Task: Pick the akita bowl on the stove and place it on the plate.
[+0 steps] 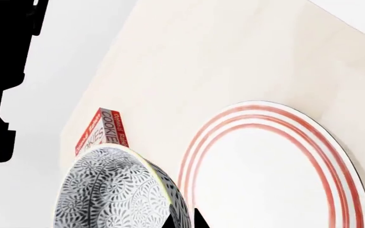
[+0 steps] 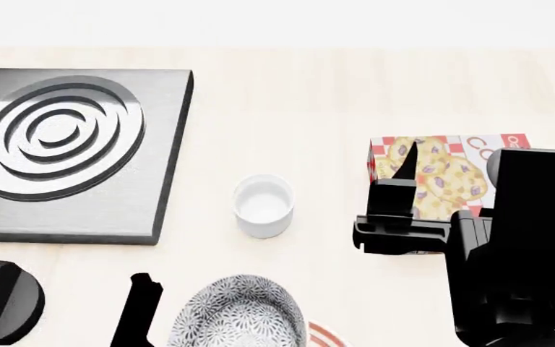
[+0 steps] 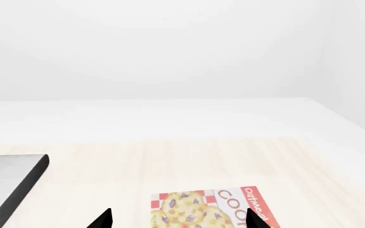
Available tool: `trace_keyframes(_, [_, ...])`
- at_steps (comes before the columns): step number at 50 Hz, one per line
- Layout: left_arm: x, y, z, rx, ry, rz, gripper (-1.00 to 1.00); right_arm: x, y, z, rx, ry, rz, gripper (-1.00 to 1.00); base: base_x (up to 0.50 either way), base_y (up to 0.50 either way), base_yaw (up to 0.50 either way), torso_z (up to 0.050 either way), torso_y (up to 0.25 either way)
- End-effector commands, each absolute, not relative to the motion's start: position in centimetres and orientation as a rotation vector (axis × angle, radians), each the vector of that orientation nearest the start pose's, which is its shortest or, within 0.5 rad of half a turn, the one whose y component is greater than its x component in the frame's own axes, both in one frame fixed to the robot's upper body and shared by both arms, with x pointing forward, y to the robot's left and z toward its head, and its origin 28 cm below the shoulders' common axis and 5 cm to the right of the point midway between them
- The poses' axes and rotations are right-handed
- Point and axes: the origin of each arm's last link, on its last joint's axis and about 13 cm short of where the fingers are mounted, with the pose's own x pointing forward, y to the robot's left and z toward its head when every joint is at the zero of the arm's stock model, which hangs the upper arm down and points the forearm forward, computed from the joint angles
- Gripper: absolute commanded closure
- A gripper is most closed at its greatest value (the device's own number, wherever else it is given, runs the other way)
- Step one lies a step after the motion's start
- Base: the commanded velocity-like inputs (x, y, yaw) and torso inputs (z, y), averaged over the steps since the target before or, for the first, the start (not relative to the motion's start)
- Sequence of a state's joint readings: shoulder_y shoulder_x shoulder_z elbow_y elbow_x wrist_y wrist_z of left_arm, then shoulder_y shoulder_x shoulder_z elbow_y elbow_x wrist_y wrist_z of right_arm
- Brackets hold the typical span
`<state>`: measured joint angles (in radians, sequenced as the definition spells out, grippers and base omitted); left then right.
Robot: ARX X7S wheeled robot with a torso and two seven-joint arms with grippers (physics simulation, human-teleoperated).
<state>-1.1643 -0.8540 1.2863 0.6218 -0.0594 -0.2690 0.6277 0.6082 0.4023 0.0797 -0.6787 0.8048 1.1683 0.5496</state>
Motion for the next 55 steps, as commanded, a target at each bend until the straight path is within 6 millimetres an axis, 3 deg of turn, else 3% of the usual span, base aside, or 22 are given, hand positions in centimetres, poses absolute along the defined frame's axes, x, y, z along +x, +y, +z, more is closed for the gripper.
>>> trace_keyframes(1, [24.5, 19.6, 23.6, 1.362, -0.309, -1.383, 1.00, 23.7, -13.5, 22.0, -0.008, -0.060, -0.074, -1.00, 0.00, 0.00, 0.00, 0.000, 0.000])
trace_keyframes(21, [25.7, 18.7, 23.7, 1.287, -0.257, -1.375, 1.00, 23.7, -13.5, 22.0, -0.008, -0.060, -0.074, -1.00, 0.00, 0.00, 0.00, 0.000, 0.000])
trace_keyframes(55, [25.2, 18.3, 21.8, 1.278, -0.238, -1.398, 1.00, 23.7, -13.5, 22.0, -0.008, -0.060, -0.074, -1.00, 0.00, 0.00, 0.00, 0.000, 0.000])
